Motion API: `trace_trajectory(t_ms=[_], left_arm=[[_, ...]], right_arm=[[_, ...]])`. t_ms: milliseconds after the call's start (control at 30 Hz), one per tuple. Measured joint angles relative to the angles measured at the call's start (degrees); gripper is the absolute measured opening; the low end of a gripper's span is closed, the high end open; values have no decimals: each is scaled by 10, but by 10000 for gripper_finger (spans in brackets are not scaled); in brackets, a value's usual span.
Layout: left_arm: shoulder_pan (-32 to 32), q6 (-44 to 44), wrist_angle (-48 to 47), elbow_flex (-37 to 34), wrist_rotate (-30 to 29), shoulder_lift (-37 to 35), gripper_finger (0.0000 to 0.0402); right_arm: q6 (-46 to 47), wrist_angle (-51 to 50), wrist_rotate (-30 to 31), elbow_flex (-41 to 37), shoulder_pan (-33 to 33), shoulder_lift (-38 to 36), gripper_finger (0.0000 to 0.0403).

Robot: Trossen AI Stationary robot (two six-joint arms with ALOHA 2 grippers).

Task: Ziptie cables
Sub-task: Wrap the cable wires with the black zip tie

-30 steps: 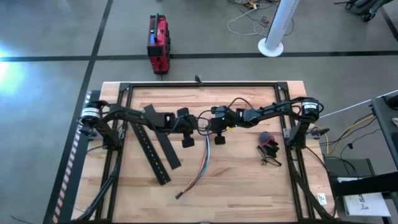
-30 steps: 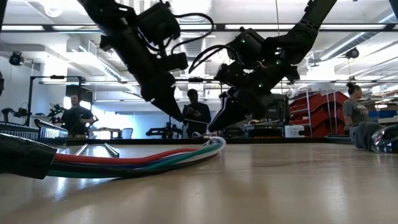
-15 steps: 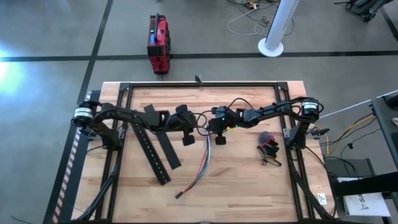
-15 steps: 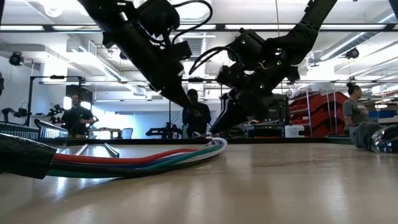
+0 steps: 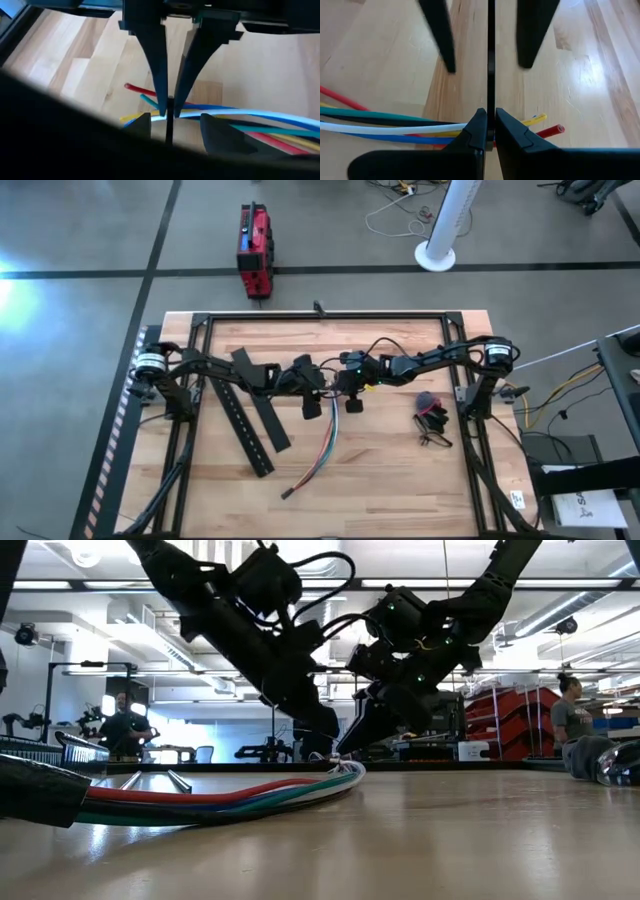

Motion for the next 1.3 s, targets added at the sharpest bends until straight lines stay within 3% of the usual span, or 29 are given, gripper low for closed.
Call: trace_trajectory(t_ms=[800, 1300], left_arm=[[12, -8, 50, 0, -5, 41, 70], [12, -8, 52, 0, -6, 48, 61]], right_arm=[[1, 1, 0, 0, 0, 0, 9], [-7, 0, 0, 0, 0, 0, 9]])
